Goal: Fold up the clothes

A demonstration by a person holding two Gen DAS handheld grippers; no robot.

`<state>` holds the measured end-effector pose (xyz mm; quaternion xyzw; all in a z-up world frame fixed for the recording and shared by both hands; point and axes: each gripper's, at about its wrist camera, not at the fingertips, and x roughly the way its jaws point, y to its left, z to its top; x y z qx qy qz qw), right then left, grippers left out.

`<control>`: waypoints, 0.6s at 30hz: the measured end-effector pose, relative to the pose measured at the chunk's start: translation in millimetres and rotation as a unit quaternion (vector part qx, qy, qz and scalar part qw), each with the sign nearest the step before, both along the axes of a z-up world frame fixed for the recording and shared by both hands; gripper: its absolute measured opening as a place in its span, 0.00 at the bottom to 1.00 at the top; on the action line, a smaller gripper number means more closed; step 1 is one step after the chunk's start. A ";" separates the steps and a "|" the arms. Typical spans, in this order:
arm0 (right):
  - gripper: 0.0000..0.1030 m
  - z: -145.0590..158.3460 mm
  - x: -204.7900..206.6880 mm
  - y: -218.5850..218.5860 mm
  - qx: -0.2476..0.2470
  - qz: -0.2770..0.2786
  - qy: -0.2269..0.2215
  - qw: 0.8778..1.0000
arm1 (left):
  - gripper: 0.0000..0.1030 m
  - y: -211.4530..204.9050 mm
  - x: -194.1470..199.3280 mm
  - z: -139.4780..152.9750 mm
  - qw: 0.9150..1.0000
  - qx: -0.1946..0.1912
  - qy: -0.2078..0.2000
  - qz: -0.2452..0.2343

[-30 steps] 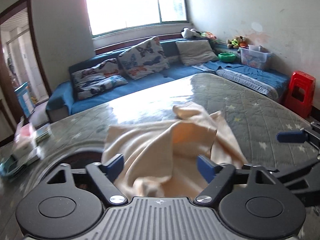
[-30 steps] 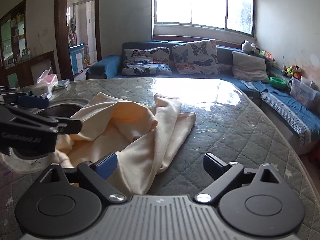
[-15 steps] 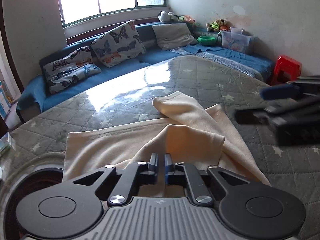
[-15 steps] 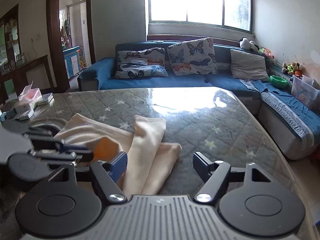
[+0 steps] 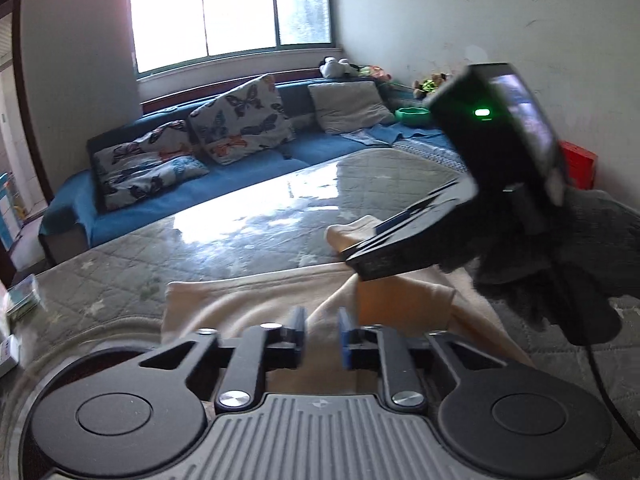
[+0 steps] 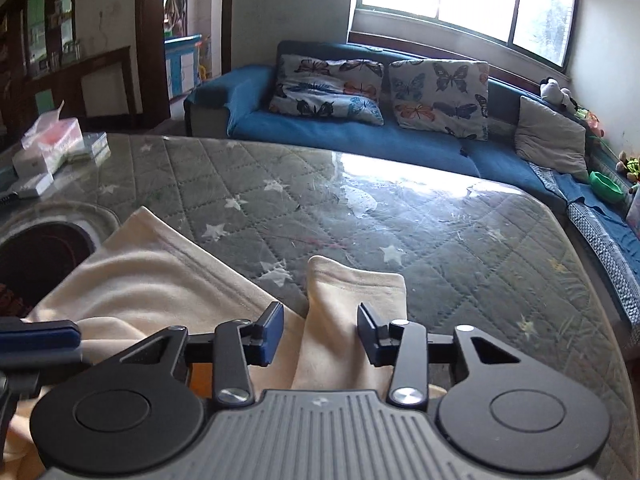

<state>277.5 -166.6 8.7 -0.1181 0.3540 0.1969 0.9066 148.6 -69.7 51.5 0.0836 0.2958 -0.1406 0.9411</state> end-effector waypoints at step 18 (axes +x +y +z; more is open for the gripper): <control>0.04 42.8 -44.6 -83.2 0.039 -0.083 -0.081 0.992 | 0.04 19.1 7.4 -3.2 0.998 -0.012 -0.012 0.062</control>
